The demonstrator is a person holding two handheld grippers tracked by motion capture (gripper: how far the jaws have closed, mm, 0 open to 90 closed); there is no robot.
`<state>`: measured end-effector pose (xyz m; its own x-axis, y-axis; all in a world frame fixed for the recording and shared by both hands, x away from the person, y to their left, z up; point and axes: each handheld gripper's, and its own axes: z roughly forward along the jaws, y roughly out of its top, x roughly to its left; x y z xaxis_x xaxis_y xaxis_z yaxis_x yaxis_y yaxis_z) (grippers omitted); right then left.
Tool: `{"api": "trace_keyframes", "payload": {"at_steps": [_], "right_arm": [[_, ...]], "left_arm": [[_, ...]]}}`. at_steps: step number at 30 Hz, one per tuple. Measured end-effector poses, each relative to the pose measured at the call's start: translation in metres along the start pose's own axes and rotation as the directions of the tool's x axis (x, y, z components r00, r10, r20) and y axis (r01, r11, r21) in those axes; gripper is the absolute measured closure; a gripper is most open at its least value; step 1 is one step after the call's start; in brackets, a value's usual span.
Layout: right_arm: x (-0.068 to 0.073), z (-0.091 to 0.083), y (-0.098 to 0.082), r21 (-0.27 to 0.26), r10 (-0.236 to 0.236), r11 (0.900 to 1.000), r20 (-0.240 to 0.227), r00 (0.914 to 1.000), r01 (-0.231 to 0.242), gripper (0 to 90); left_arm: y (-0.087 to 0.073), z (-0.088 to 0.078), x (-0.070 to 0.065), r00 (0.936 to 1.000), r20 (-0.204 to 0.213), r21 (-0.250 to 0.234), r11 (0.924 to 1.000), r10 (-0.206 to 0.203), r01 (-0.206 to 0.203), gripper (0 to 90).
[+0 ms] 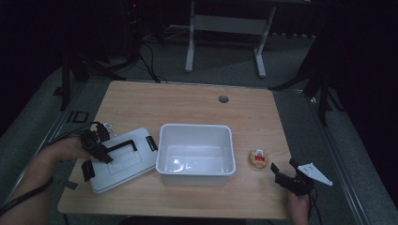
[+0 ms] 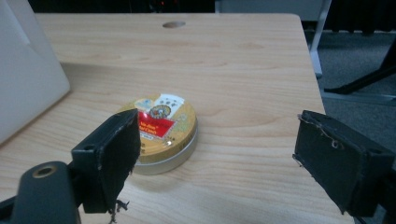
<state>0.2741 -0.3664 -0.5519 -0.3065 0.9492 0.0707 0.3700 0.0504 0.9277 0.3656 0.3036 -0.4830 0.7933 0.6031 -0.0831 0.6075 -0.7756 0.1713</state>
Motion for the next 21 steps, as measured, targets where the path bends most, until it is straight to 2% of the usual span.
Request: {"api": "trace_keyframes", "payload": {"at_steps": [2, 3, 5, 8, 12, 16, 19, 21], "right_arm": [[0.0, 0.001, 0.001, 0.027, -0.011, 1.0, -0.002, 0.9999, 0.011, 14.1], [0.0, 0.003, 0.002, 0.052, -0.012, 0.999, -0.012, 0.9999, 0.012, 14.1], [-0.001, 0.004, 0.003, 0.098, -0.008, 0.995, -0.033, 0.9994, 0.011, 14.0], [-0.003, 0.007, 0.004, 0.16, -0.034, 0.986, -0.05, 0.9982, 0.042, 14.0], [-0.006, 0.008, 0.005, 0.235, -0.062, 0.969, -0.088, 0.9942, 0.081, 13.4], [-0.007, 0.009, 0.008, 0.29, -0.08, 0.949, -0.142, 0.9866, 0.119, 13.1], [-0.006, 0.012, 0.013, 0.362, -0.095, 0.919, -0.19, 0.9772, 0.16, 12.1], [-0.005, 0.013, 0.015, 0.388, -0.12, 0.902, -0.198, 0.9729, 0.19, 12.1]], "left_arm": [[-0.002, -0.001, 0.002, 0.9996, 0.009, 0.003, 0.9996, -0.027, 0.027, 39.3], [-0.003, -0.001, 0.003, 0.9993, 0.009, 0.002, 0.9994, -0.035, 0.035, 38.8], [-0.005, -0.002, 0.004, 0.9987, 0.018, 0.011, 0.9988, -0.048, 0.048, 31.7], [-0.006, -0.003, 0.004, 0.9985, 0.018, 0.022, 0.9984, -0.053, 0.052, 29.0], [-0.007, -0.003, 0.002, 0.9982, 0.027, 0.034, 0.998, -0.054, 0.053, 28.9], [-0.007, -0.005, 0.002, 0.9977, 0.037, 0.035, 0.9978, -0.057, 0.056, 28.9], [-0.008, -0.006, 0.002, 0.9977, 0.039, 0.031, 0.9981, -0.056, 0.054, 29.0], [-0.009, -0.008, 0.003, 0.9976, 0.037, 0.027, 0.998, -0.059, 0.058, 28.9]]}}
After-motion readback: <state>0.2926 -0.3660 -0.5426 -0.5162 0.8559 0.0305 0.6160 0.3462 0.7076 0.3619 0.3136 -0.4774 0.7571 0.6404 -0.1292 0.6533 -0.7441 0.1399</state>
